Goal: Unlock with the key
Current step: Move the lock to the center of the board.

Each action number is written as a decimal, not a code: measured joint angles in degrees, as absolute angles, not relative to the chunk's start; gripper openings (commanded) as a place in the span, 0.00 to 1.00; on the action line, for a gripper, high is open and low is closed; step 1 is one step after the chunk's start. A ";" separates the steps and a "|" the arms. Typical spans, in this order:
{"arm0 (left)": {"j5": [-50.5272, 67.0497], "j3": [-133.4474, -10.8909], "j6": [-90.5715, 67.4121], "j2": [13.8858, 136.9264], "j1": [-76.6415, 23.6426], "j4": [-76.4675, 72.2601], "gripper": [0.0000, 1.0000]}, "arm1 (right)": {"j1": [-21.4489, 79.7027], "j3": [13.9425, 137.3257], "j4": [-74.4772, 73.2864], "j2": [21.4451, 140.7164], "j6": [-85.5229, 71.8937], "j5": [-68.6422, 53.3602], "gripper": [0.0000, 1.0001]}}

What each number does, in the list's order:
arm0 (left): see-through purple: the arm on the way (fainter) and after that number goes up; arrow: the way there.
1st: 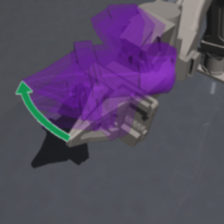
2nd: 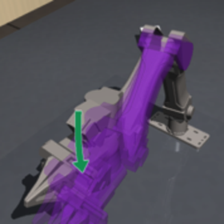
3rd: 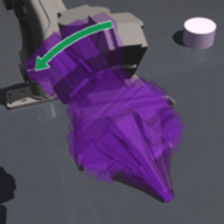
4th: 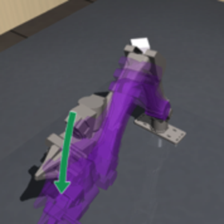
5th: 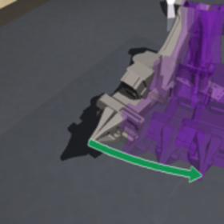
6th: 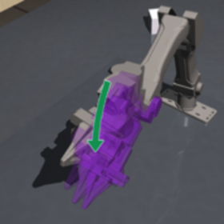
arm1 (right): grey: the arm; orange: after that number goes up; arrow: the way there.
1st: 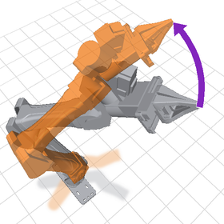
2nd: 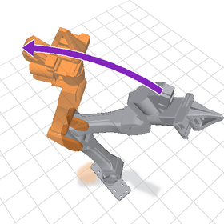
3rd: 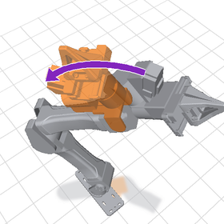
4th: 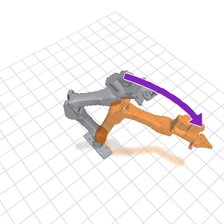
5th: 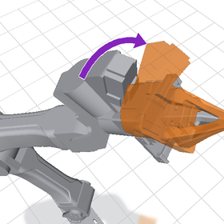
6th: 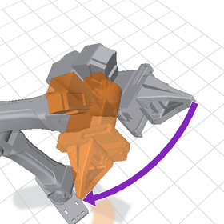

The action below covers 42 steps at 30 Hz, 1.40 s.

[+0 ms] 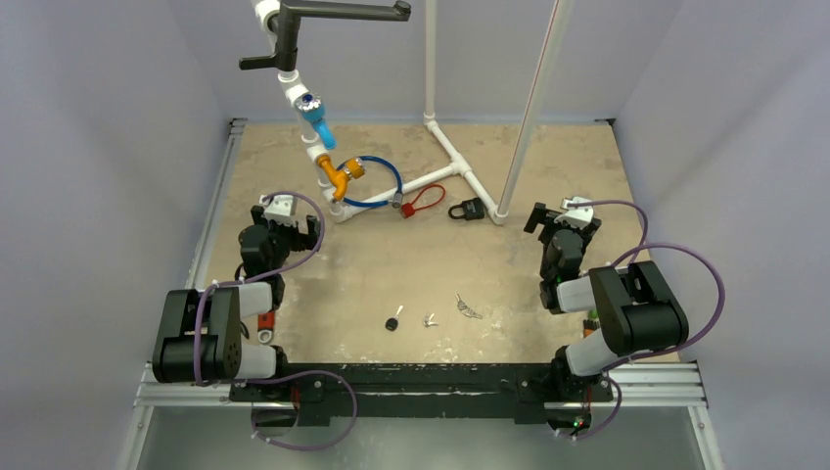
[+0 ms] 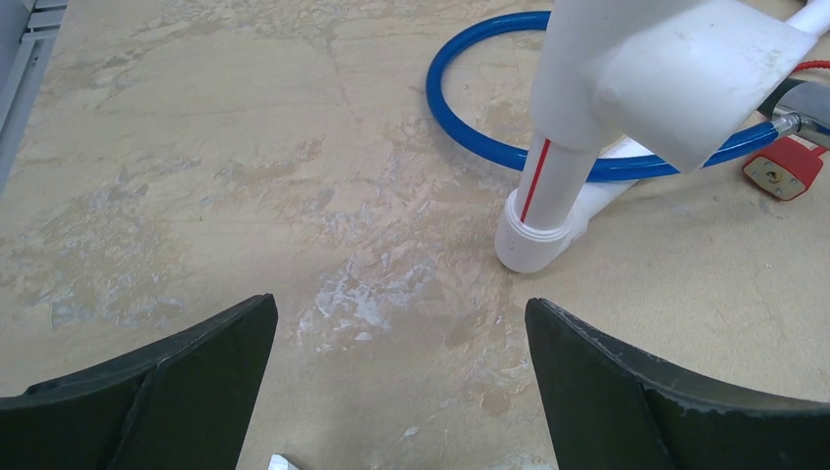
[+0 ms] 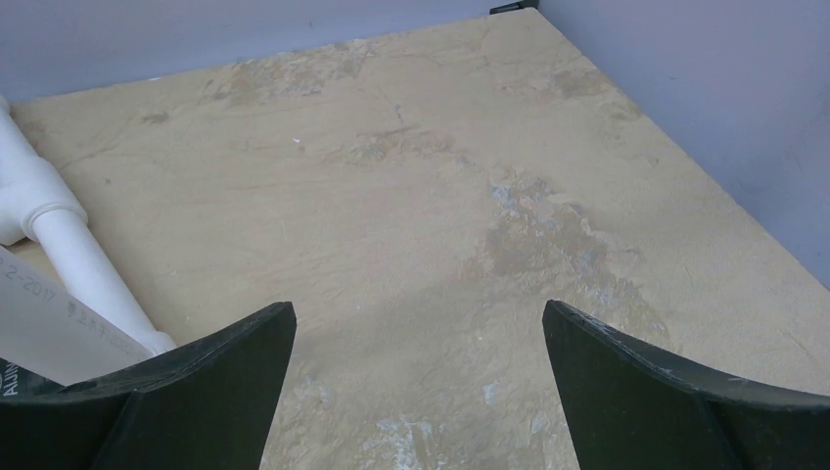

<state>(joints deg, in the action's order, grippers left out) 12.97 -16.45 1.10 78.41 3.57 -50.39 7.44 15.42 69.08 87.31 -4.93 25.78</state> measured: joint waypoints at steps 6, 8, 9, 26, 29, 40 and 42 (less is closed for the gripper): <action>12.93 -16.45 1.10 78.41 3.55 -50.39 1.00 | 7.44 15.42 69.08 87.31 -4.93 25.78 0.99; 12.80 -16.45 1.10 78.41 3.55 -50.39 1.00 | 7.44 15.42 69.08 87.31 -4.93 25.78 0.99; 12.75 -16.45 1.10 78.41 3.55 -50.39 1.00 | 7.44 15.42 69.08 87.31 -4.93 25.78 0.99; 13.82 -49.43 1.17 64.69 4.12 -1.26 1.00 | 7.97 36.86 25.10 62.65 -21.65 30.72 0.99; 14.92 -50.68 1.98 60.80 4.12 7.01 1.00 | 7.01 32.36 23.51 54.19 -29.67 26.94 0.99; 20.71 -46.50 6.68 57.47 7.38 28.14 0.97 | 27.64 31.59 7.44 52.36 -32.67 22.13 0.96; 22.11 -48.07 6.66 59.13 8.32 30.85 0.96 | 31.70 31.64 5.72 51.18 -32.75 24.36 0.95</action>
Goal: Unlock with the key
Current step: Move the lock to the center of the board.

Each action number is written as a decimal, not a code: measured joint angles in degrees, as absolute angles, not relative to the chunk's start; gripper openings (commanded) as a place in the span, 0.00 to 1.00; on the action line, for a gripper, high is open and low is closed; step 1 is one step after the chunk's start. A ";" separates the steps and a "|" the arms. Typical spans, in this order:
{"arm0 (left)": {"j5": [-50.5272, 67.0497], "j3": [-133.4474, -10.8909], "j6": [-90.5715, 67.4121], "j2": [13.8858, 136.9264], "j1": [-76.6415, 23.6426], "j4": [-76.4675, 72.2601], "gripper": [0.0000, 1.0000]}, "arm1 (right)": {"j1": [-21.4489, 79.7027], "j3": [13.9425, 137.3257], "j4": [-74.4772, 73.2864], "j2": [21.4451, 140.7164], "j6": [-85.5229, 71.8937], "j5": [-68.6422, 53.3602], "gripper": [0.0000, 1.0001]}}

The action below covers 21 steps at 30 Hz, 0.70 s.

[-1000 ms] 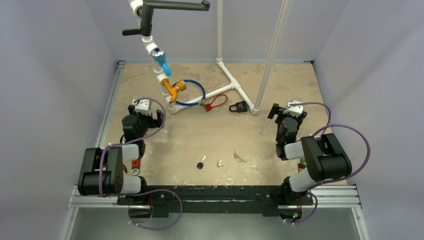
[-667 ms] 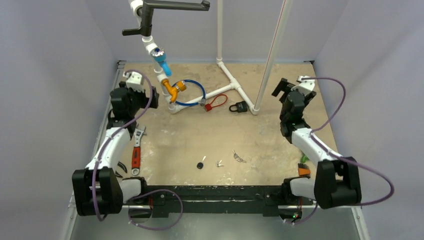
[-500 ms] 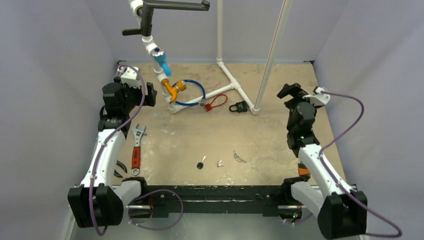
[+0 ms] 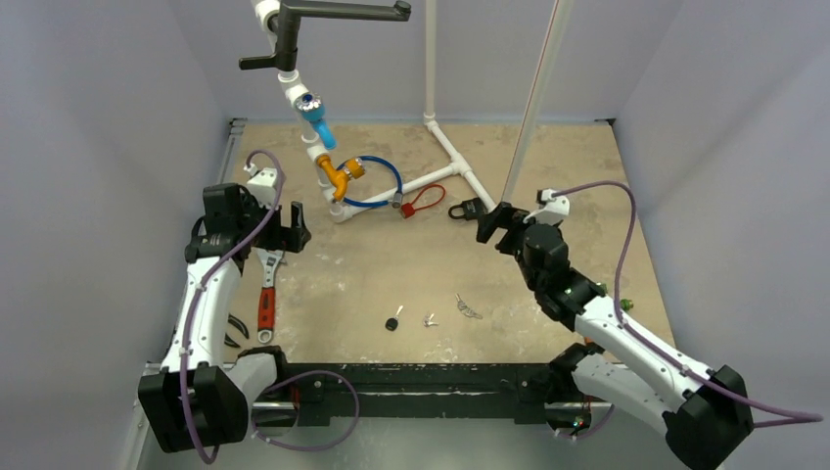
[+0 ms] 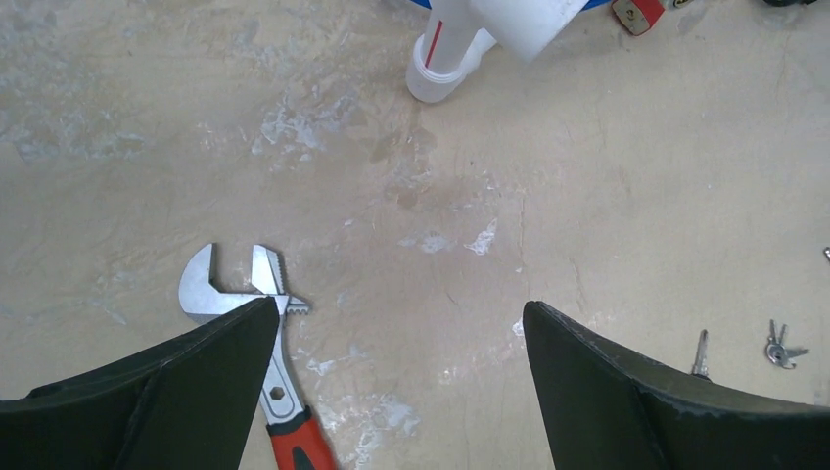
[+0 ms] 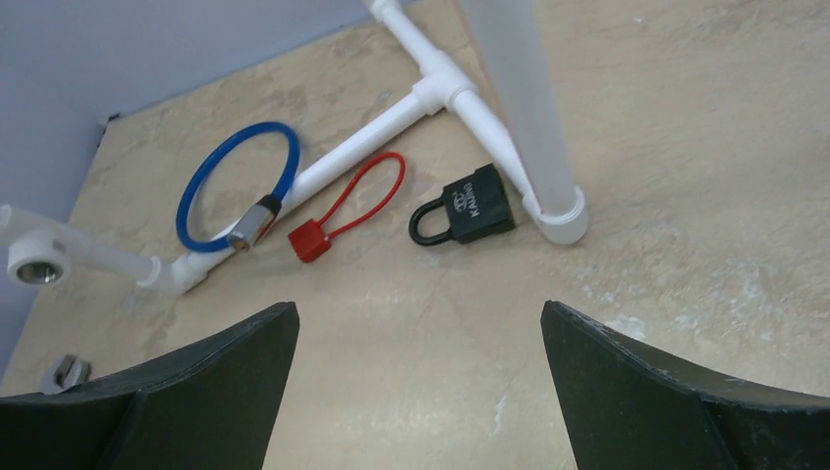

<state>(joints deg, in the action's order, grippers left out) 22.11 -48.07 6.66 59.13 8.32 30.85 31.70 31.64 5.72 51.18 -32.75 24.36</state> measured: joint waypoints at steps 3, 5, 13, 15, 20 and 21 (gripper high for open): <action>24.49 -51.03 6.59 61.67 9.45 33.65 0.96 | 38.52 31.92 4.12 51.55 -33.47 28.05 0.96; 26.04 -52.64 6.52 62.85 10.24 35.33 0.96 | 42.96 32.34 3.68 54.06 -33.95 29.69 0.96; 32.23 -59.61 6.59 66.74 14.85 42.78 0.97 | 49.47 49.10 2.07 80.53 -33.82 27.11 0.97; 33.43 -61.25 6.66 67.48 16.40 44.53 0.98 | 49.43 54.98 1.89 85.97 -33.19 25.41 0.97; 34.52 -62.81 6.72 68.03 17.98 46.87 0.98 | 48.82 72.12 0.38 100.12 -31.68 20.38 0.93; 34.54 -62.81 6.72 68.03 18.00 47.33 0.98 | 48.36 73.78 0.40 101.91 -31.64 19.49 0.91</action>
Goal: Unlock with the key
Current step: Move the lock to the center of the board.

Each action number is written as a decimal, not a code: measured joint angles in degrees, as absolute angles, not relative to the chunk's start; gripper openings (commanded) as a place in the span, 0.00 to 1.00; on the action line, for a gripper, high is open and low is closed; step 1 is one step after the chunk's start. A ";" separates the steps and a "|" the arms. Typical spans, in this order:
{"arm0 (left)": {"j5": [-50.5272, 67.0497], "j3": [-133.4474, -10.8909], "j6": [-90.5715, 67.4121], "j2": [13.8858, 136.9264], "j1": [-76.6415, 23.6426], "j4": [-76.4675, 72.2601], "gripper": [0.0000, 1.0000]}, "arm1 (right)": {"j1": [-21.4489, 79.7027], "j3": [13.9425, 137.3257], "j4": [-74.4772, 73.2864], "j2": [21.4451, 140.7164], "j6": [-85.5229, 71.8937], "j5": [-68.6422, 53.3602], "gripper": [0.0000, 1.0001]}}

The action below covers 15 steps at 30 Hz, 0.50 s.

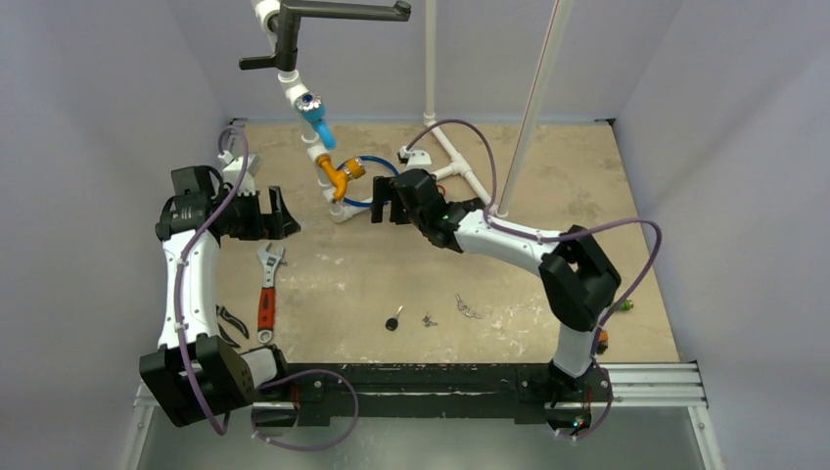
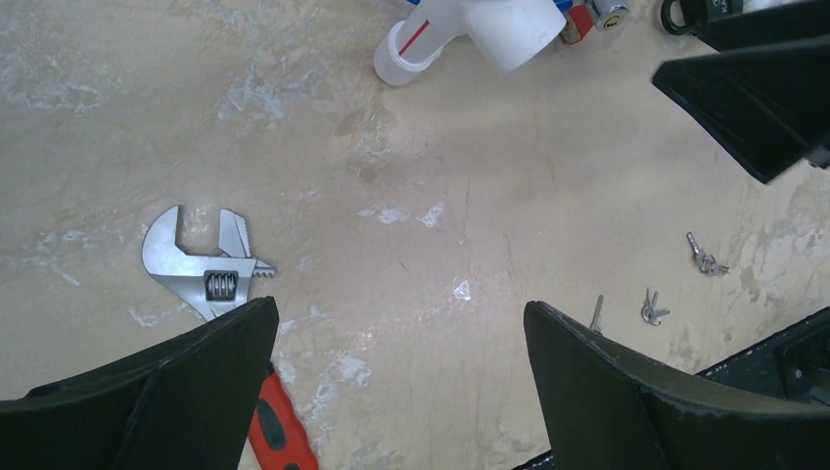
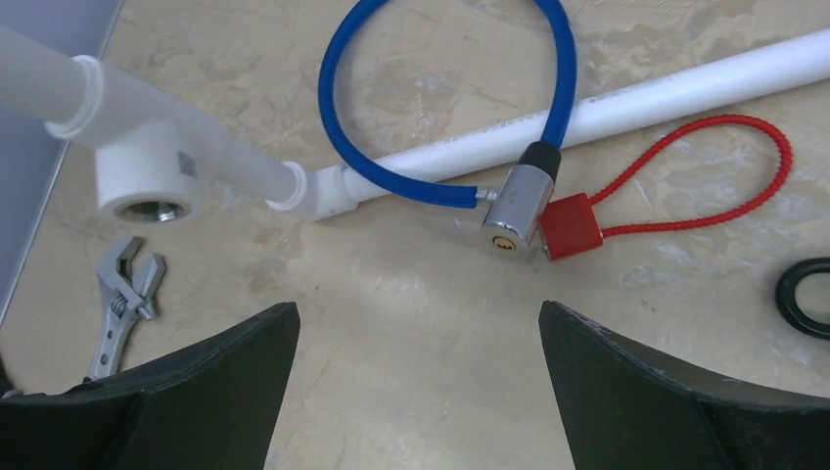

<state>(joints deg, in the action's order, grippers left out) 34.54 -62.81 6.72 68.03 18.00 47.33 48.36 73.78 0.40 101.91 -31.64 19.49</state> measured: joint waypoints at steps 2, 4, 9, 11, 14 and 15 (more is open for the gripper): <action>34.61 -62.81 6.85 68.03 18.00 48.18 0.98 | 47.05 76.75 -0.03 105.73 -31.81 16.71 0.90; 34.68 -62.81 7.18 68.03 18.00 48.93 0.98 | 45.43 77.95 -0.27 108.40 -32.14 14.79 0.89; 34.79 -62.81 8.14 67.99 18.00 49.36 0.98 | 40.80 79.37 -2.52 113.54 -32.34 11.11 0.89; 34.81 -62.81 8.38 67.96 18.00 49.47 0.98 | 39.92 80.95 -3.38 115.02 -32.18 10.48 0.88; 34.87 -62.81 8.64 67.92 18.00 49.54 0.98 | 39.68 83.66 -3.53 116.33 -31.88 9.26 0.86; 34.94 -62.81 8.67 67.90 18.00 49.60 0.98 | 39.68 84.38 -3.55 116.42 -31.83 8.91 0.85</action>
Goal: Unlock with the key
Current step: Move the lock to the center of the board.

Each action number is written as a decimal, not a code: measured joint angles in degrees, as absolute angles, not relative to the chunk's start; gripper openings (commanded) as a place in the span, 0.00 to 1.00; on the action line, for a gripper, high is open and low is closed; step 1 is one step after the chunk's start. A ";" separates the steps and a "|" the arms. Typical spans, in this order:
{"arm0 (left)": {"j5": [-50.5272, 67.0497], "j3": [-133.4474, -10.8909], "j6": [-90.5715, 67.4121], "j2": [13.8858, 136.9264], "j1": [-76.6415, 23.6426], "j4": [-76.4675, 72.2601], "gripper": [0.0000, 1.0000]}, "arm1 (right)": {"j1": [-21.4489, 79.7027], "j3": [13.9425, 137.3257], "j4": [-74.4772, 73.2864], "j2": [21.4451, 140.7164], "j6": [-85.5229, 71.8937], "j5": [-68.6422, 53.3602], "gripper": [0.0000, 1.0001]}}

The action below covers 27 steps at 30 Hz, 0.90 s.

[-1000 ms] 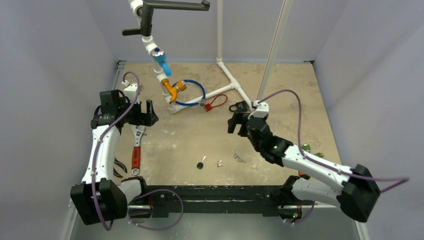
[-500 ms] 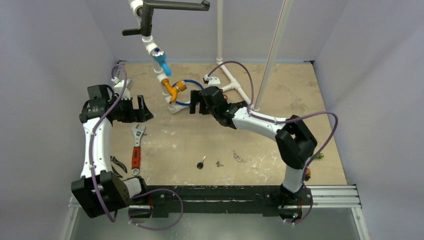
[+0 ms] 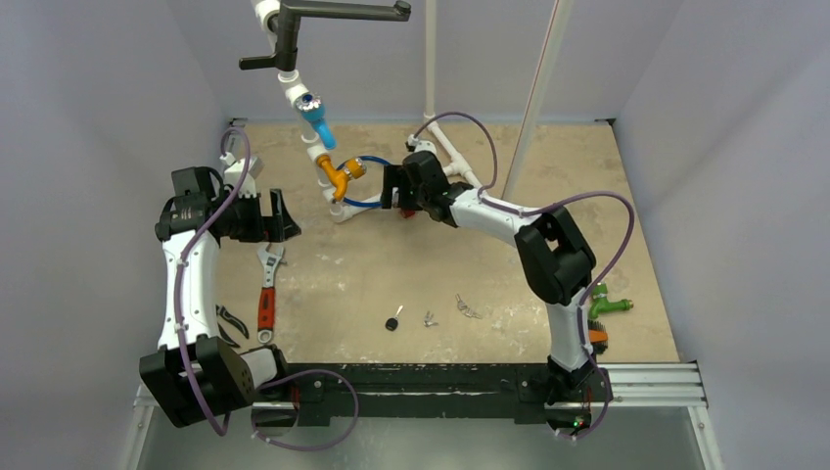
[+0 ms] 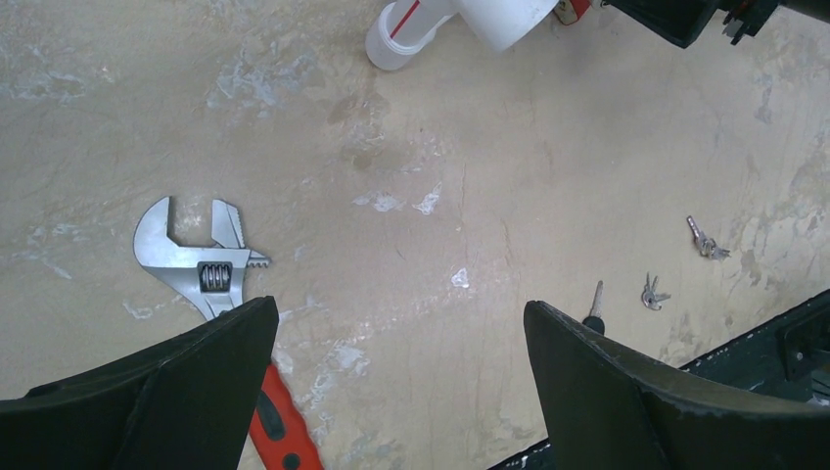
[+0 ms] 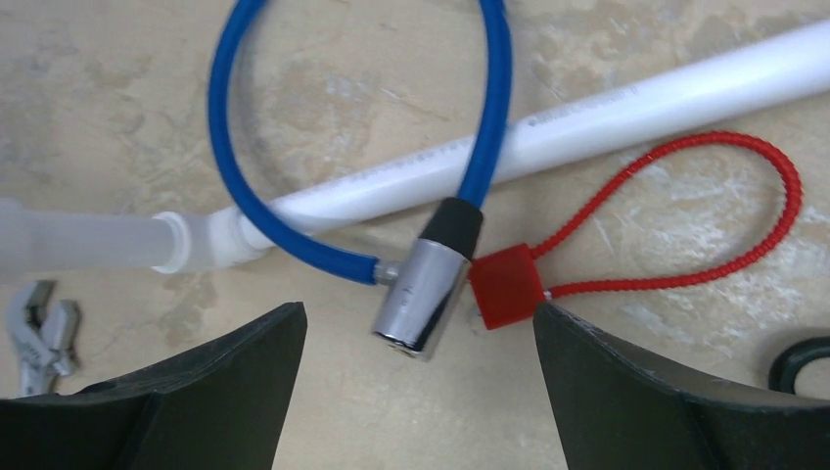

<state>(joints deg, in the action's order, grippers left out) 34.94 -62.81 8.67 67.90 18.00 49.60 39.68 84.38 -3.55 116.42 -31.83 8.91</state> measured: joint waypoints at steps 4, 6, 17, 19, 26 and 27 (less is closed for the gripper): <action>35.31 -62.78 8.71 67.68 18.00 49.93 0.97 | 39.68 88.18 -3.66 117.27 -31.46 7.51 0.80; 35.35 -62.78 8.73 67.51 18.00 49.95 0.97 | 39.55 90.80 -4.32 118.48 -31.29 7.29 0.80; 36.34 -62.78 9.28 67.33 18.00 51.05 0.97 | 38.20 97.21 -8.19 126.76 -30.13 7.77 0.74; 36.69 -62.78 9.56 67.20 18.00 51.24 0.97 | 38.17 97.41 -9.02 127.35 -29.98 7.94 0.71; 36.82 -62.78 9.65 67.07 18.00 51.40 0.97 | 38.17 97.41 -8.99 127.33 -30.33 7.88 0.54; 36.82 -62.78 9.65 67.02 18.00 51.37 0.97 | 38.17 97.41 -8.82 127.33 -30.48 7.81 0.52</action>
